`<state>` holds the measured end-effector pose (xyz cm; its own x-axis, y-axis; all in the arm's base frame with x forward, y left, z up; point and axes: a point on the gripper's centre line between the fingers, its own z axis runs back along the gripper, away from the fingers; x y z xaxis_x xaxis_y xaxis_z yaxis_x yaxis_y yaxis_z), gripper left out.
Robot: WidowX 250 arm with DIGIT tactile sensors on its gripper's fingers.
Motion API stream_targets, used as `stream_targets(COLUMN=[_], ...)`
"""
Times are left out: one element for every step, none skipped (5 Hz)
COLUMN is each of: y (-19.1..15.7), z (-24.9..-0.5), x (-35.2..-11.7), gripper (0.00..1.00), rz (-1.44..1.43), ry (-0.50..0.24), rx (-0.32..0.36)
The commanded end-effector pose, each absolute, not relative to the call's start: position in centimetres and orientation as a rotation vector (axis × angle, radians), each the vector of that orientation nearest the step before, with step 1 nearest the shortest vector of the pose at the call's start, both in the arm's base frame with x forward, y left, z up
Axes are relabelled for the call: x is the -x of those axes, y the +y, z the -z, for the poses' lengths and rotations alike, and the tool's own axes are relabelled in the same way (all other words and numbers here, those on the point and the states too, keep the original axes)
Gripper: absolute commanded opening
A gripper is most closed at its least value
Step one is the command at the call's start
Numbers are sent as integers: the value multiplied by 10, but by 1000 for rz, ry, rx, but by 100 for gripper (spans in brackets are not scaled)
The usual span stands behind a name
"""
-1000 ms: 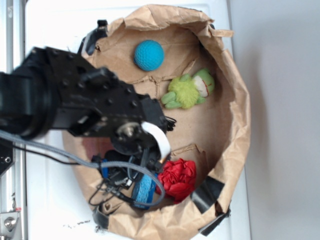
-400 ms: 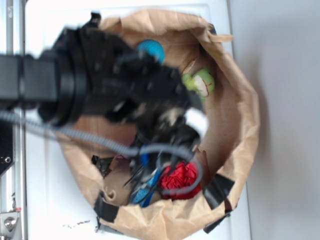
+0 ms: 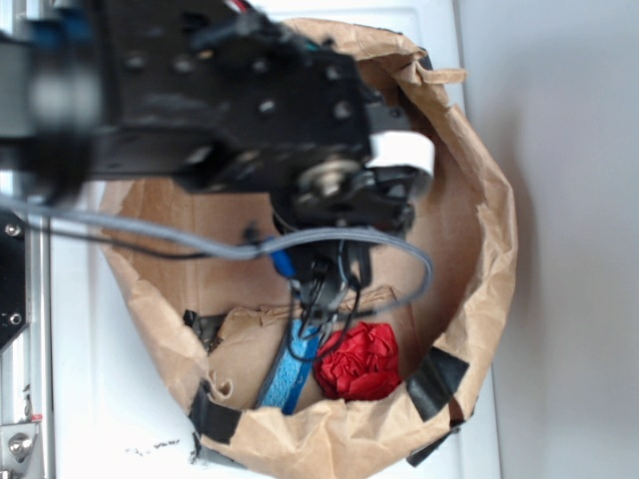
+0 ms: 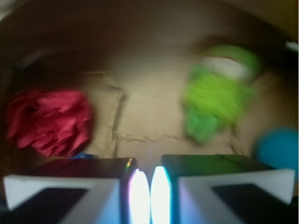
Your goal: Grab the blue sponge.
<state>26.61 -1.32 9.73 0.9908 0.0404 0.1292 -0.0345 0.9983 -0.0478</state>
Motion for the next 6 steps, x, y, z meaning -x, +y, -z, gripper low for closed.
stream_targets(y=[-30,-30,-30,-42,-52,-59], z=[-116,-116,-116,-109,-102,-96], x=[-252,-252,-252,-253,-245,-240], gripper=[100,100,100,100,100,100], rz=[-218,-218,-218,-378,-378,-437], ry=[-265,-265,-265,-100,-6,-18], rx=[-109,-109,-109,-140,-125,-72])
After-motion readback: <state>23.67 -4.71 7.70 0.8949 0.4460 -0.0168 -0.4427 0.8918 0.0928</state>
